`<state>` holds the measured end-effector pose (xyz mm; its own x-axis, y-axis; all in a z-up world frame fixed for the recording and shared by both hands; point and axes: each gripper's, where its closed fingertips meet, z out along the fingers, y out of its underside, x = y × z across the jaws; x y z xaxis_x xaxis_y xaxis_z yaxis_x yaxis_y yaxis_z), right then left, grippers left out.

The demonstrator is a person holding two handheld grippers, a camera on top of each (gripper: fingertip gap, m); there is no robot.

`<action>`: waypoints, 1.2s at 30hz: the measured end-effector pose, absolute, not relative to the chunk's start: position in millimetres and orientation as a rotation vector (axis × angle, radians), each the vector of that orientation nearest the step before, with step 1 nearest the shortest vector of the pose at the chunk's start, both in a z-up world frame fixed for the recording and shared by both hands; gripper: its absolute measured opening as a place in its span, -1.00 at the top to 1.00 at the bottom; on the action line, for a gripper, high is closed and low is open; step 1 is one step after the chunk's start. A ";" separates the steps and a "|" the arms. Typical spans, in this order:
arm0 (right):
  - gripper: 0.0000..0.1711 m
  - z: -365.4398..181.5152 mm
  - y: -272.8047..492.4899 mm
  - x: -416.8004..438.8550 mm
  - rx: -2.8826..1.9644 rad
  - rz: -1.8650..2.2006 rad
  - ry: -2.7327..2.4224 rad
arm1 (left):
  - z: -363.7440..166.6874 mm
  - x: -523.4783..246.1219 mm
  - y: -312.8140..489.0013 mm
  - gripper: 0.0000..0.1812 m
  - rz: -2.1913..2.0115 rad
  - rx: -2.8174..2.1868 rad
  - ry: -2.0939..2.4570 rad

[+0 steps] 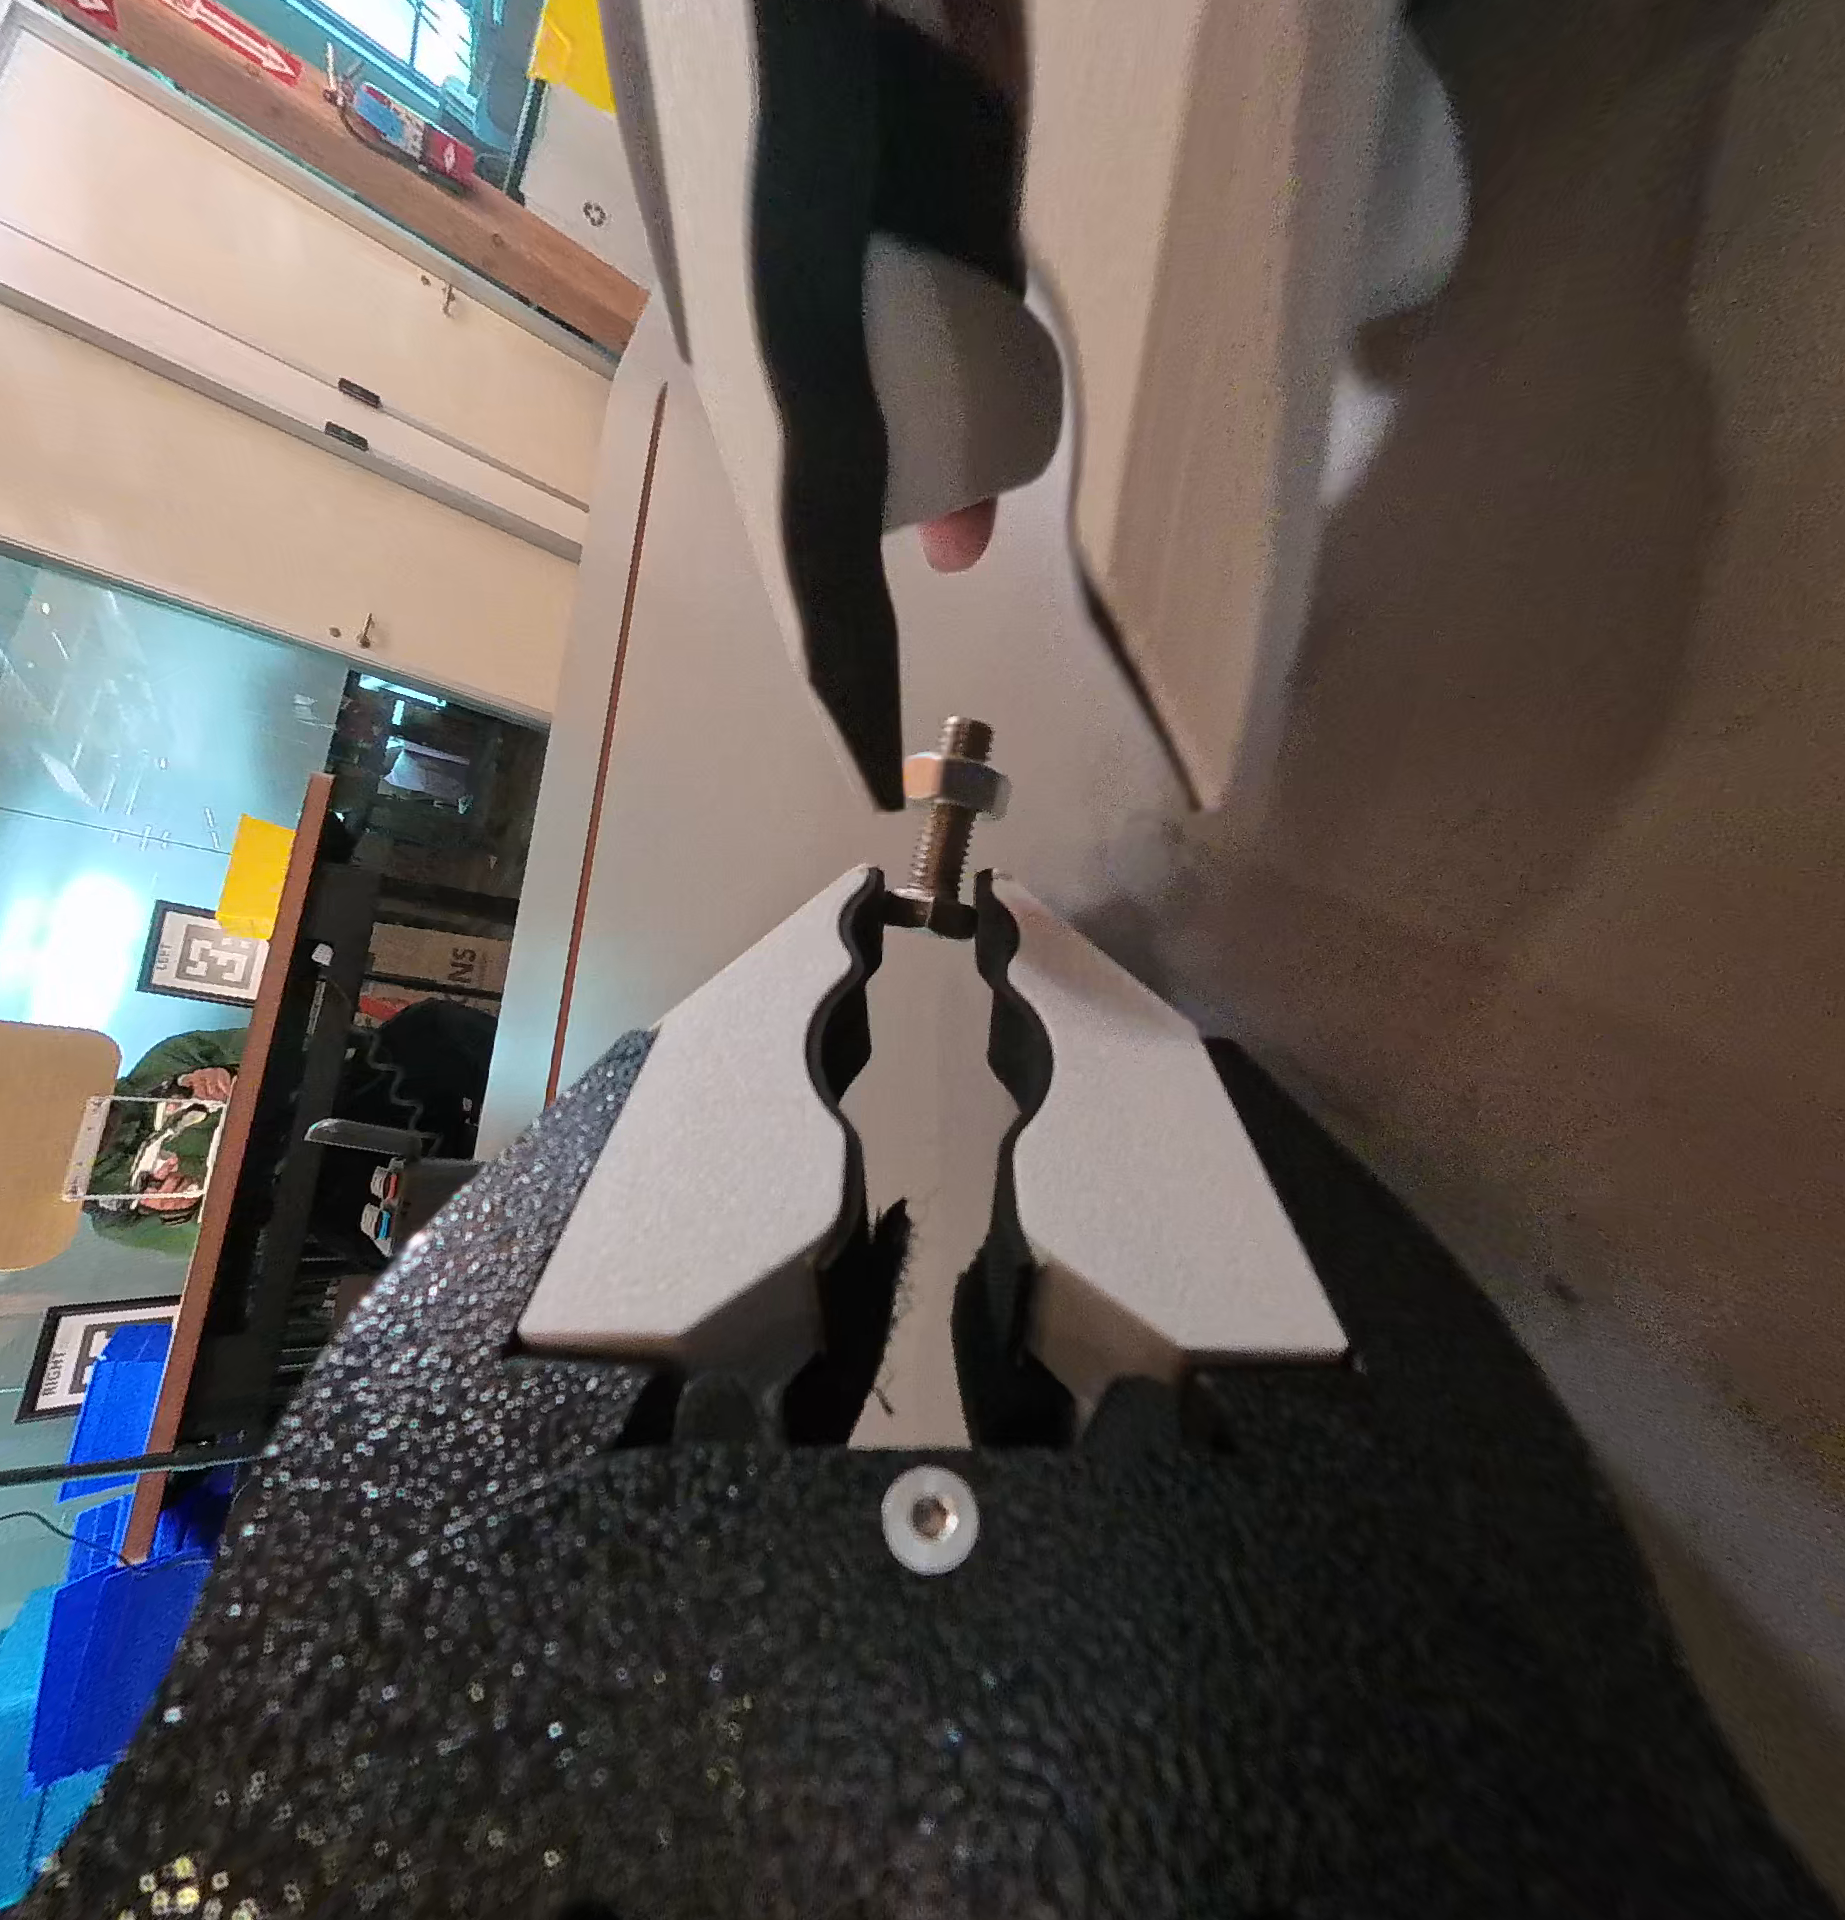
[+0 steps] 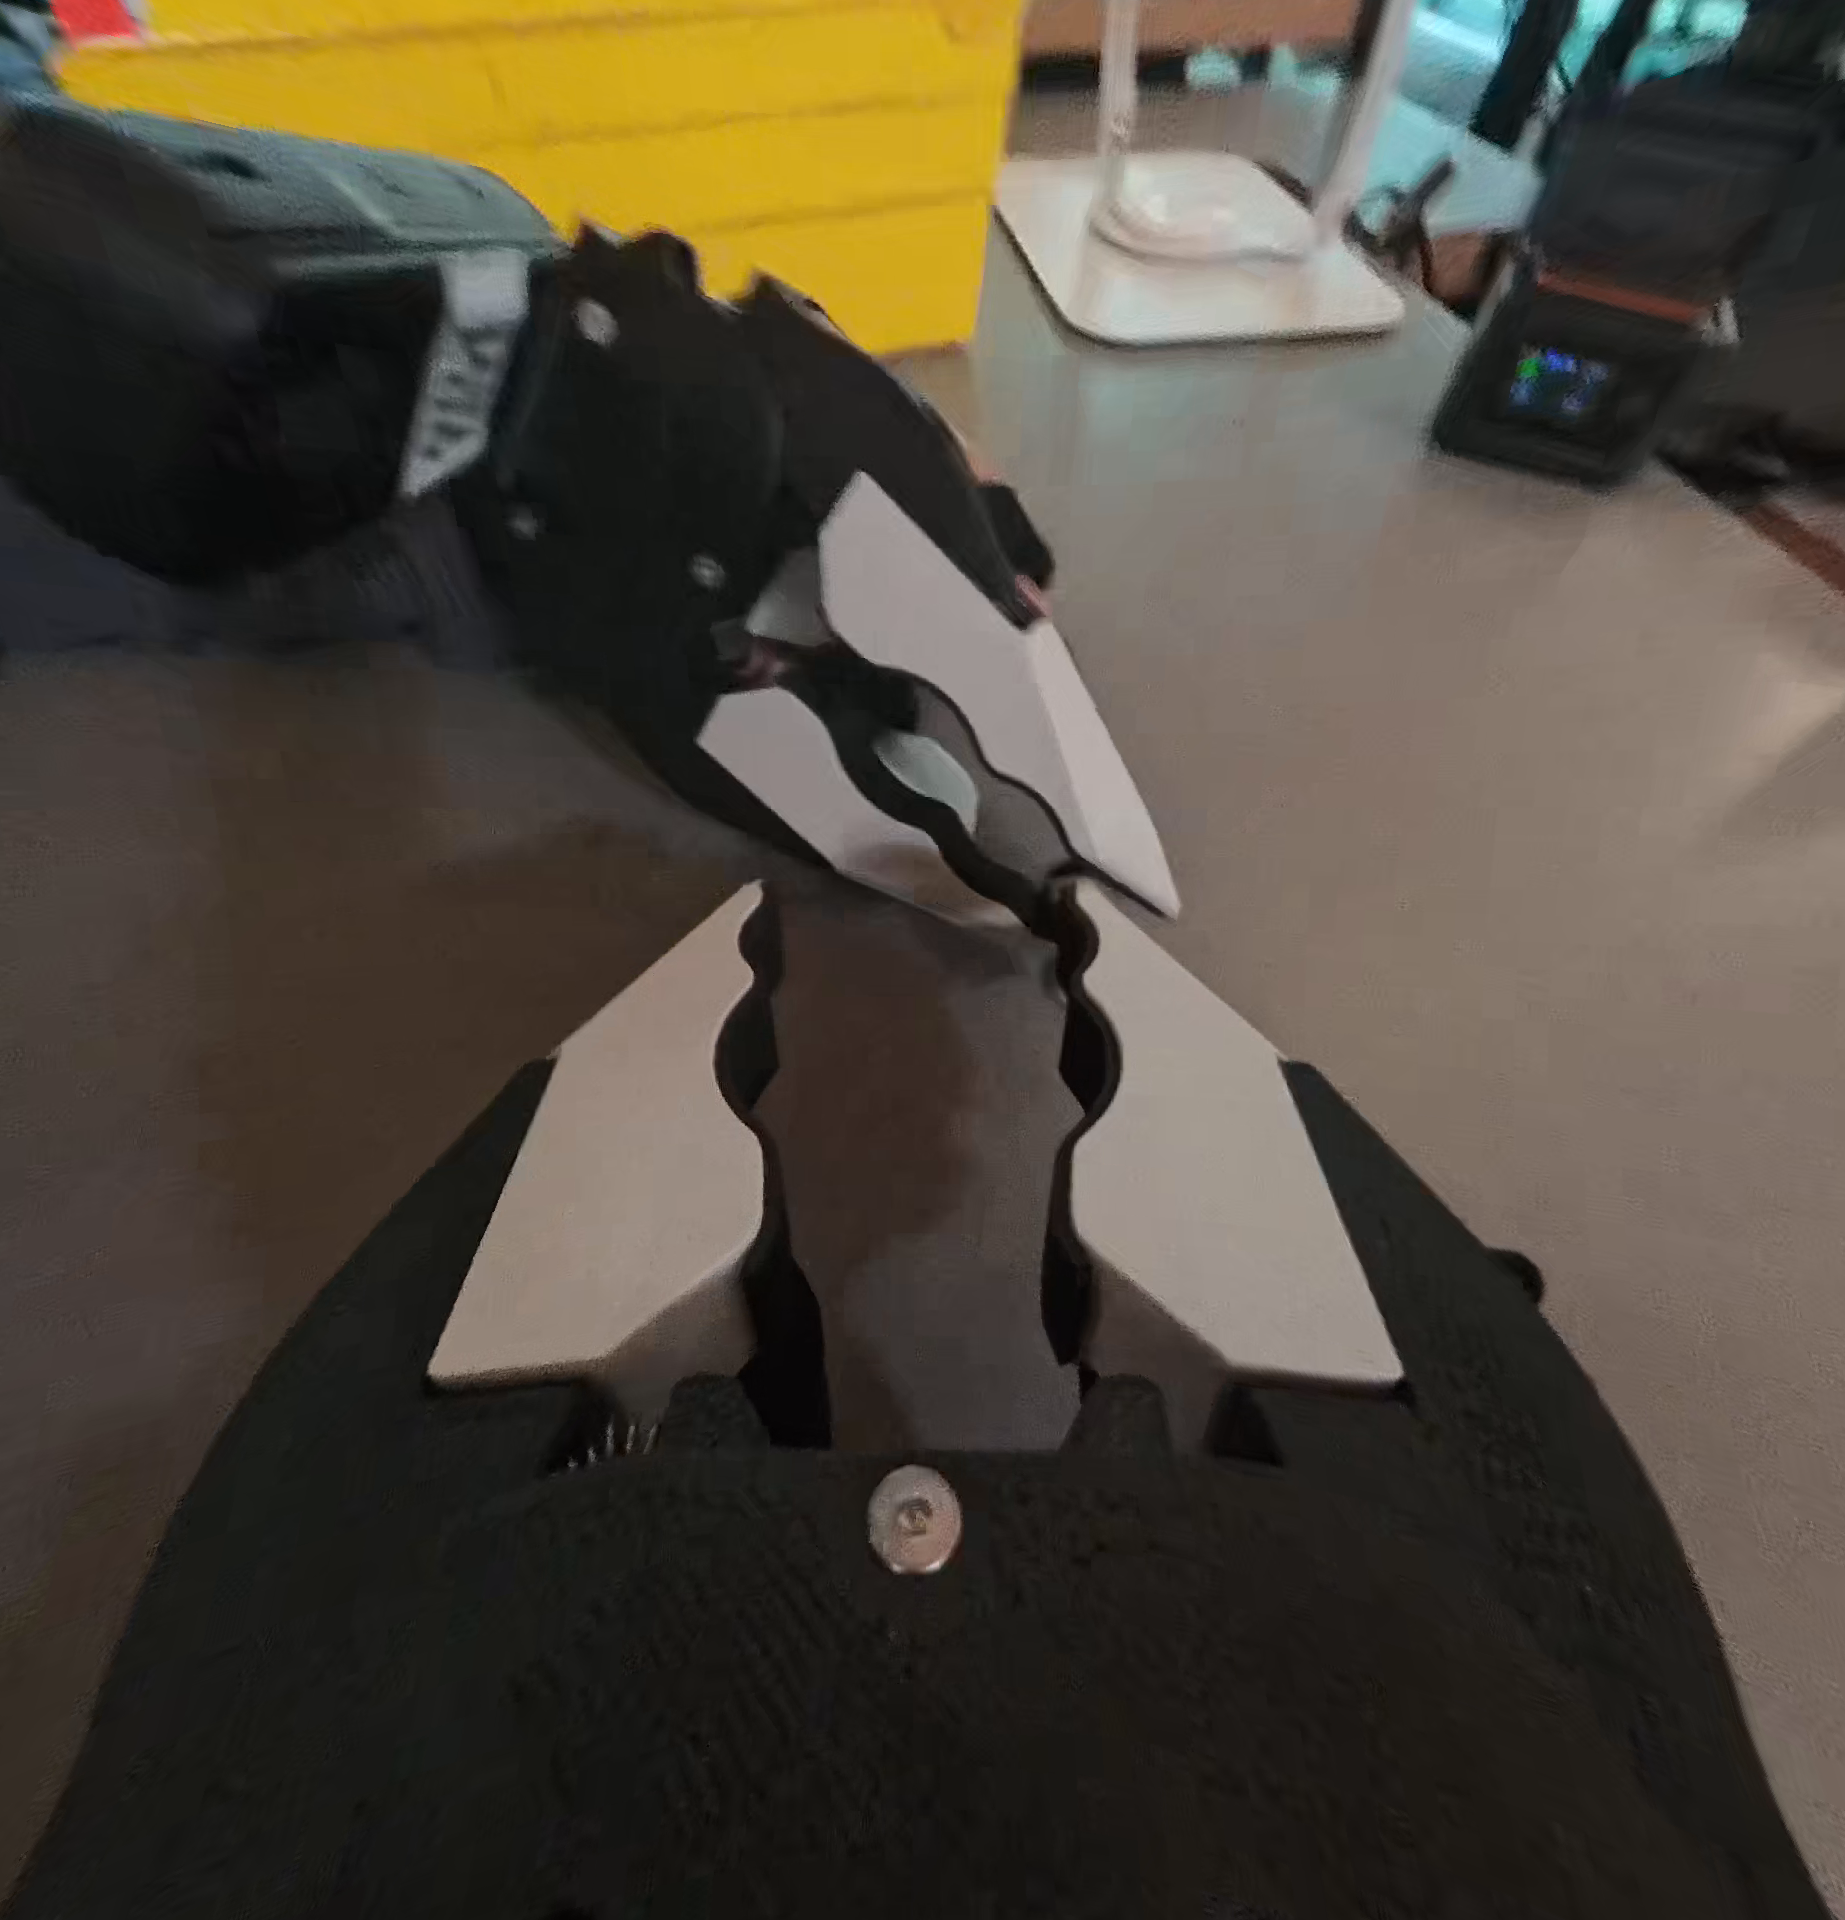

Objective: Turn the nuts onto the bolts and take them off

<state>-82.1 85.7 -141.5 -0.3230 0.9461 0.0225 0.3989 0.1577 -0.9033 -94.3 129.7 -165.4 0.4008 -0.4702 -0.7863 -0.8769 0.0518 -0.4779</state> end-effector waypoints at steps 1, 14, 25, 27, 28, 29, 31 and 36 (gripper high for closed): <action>0.38 -133.3 76.1 -81.2 -1.186 1.169 -1.822 | -165.3 -94.4 129.9 0.83 0.470 -1.589 1.223; 0.39 -130.8 70.3 -80.0 -1.162 1.205 -1.829 | -165.1 -94.8 130.0 0.83 0.468 -1.591 1.221; 0.37 -155.9 102.2 -80.6 -1.442 1.069 -1.812 | -165.2 -95.0 130.0 0.83 0.475 -1.589 1.226; 0.29 -152.3 95.3 -80.0 -1.334 1.038 -1.844 | -164.8 -94.9 129.5 0.83 0.468 -1.583 1.225; 0.39 -146.1 88.7 -79.3 -1.244 1.054 -1.854 | -164.7 -95.1 129.6 0.83 0.468 -1.585 1.222; 0.48 -137.9 81.1 -78.8 -1.172 1.101 -1.844 | -165.0 -95.4 129.9 0.83 0.468 -1.593 1.220; 0.48 -133.3 86.4 -81.4 -1.220 1.117 -1.786 | -165.2 -95.2 129.8 0.83 0.474 -1.589 1.226; 0.29 -156.3 105.9 -81.1 -1.475 1.068 -1.793 | -165.4 -95.2 129.7 0.83 0.476 -1.589 1.228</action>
<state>-81.1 105.9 -156.3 -0.2224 0.9735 -0.0538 0.5111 0.0695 -0.8567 -95.2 129.7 -165.4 0.4000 -0.4716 -0.7859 -0.8781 0.0487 -0.4761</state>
